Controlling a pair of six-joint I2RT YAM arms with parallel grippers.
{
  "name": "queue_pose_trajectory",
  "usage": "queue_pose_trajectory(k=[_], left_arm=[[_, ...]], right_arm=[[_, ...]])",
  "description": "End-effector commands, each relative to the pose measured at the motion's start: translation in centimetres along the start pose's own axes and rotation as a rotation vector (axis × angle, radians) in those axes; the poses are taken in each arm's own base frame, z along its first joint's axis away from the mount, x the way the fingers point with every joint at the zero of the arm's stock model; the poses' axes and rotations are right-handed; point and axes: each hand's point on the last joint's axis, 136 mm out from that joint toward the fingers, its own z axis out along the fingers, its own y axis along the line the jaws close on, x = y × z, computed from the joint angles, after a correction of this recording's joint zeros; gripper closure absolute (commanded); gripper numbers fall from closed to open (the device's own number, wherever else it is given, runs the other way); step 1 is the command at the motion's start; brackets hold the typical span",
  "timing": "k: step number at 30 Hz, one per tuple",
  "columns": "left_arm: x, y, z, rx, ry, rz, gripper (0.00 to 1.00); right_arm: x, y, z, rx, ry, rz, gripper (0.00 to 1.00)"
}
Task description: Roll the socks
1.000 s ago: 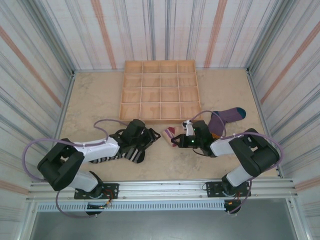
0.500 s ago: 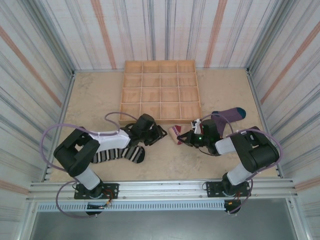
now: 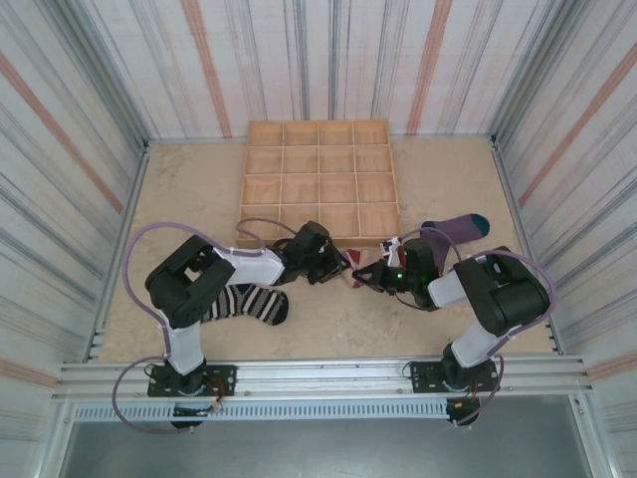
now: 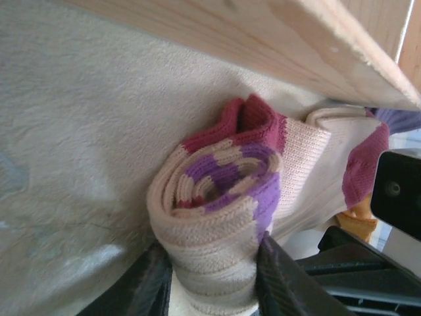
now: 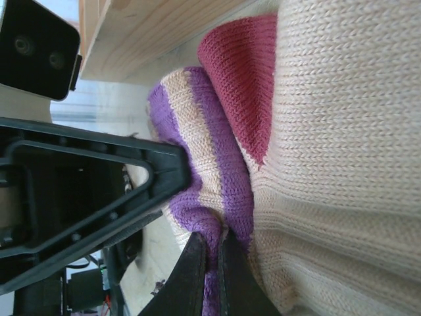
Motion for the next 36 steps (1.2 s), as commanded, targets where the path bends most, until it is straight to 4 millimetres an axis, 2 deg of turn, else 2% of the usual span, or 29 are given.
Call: queue_pose_trajectory(k=[1,3,7,12,17,19,20,23,26,33,36], left_arm=[[0.3,1.0,0.4,-0.047,0.015,-0.024,0.79],[0.2,1.4,0.2,-0.072,0.015,-0.028,0.89],[0.0,2.5,-0.9,-0.132,0.020,-0.037,1.00],[0.7,3.9,-3.3,-0.196,0.014,-0.057,1.00],[2.3,6.1,-5.1,-0.209,0.012,-0.156,1.00],[3.2,7.0,-5.5,-0.207,0.023,-0.200,1.00],[3.5,7.3,-5.7,-0.205,0.021,-0.217,1.00],[4.0,8.2,-6.9,-0.215,-0.019,-0.241,1.00],[4.1,9.5,-8.2,-0.240,-0.073,-0.271,1.00],[3.5,10.4,-11.3,-0.251,-0.189,-0.301,1.00],[3.4,10.5,-11.7,-0.240,-0.208,-0.313,1.00]], right_arm=[[2.9,-4.9,-0.5,0.163,0.055,0.154,1.00],[2.7,-4.5,-0.4,0.152,0.061,0.135,1.00],[2.5,-3.0,-0.4,0.138,0.081,0.059,0.78],[2.7,-0.5,-0.8,0.232,0.095,-0.165,0.60],[2.9,2.3,-1.6,0.350,0.034,-0.429,0.49],[3.1,3.7,-2.0,0.419,-0.018,-0.579,0.37],[3.2,4.2,-2.1,0.434,-0.035,-0.627,0.35],[3.8,5.9,-2.2,0.447,-0.080,-0.748,0.33],[5.2,7.0,-1.4,0.456,-0.077,-0.871,0.32],[8.8,9.1,2.0,0.521,-0.063,-1.200,0.33],[10.1,10.1,3.3,0.489,-0.059,-1.269,0.34]])
